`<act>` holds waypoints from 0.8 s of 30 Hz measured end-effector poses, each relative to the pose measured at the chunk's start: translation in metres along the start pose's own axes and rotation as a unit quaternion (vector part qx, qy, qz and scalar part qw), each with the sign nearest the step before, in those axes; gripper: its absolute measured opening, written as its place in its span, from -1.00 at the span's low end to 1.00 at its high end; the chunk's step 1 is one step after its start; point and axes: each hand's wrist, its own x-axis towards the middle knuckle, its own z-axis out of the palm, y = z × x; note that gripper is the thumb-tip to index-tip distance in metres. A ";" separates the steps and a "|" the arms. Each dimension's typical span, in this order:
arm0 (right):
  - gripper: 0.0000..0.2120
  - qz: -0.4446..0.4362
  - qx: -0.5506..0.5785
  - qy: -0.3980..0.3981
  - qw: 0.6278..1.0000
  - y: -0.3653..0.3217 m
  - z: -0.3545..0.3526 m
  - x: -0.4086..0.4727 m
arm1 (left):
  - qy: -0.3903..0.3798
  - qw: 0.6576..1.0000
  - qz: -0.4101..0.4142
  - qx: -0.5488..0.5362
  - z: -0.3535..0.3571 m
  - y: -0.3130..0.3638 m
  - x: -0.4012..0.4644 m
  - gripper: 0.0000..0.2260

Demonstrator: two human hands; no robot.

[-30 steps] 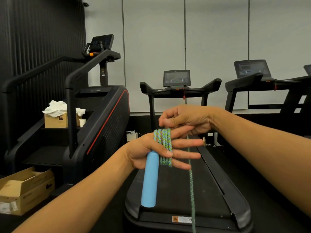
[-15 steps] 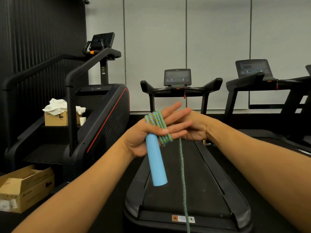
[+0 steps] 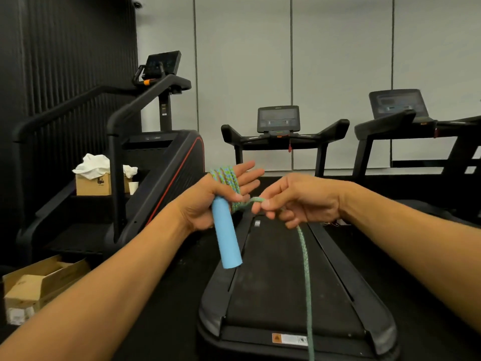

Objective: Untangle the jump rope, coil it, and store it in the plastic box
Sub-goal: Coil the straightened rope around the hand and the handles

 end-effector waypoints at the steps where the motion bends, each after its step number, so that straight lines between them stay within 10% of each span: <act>1: -0.79 -0.008 -0.018 0.009 1.000 -0.009 -0.001 -0.003 | -0.016 1.000 -0.021 0.015 -0.002 -0.002 -0.002 -0.29; 10: -0.72 -0.076 -0.287 0.165 0.940 -0.042 0.000 0.009 | -0.125 0.983 -0.117 0.067 0.016 -0.008 0.000 -0.61; 18: -0.72 -0.099 -0.227 0.158 0.956 -0.018 -0.008 0.010 | -0.164 0.975 -0.150 0.009 0.021 -0.010 -0.005 -0.59; 24: -0.82 -0.068 -0.052 0.128 0.988 0.006 -0.005 0.015 | -0.168 0.978 0.007 -0.120 0.024 -0.002 -0.002 -0.55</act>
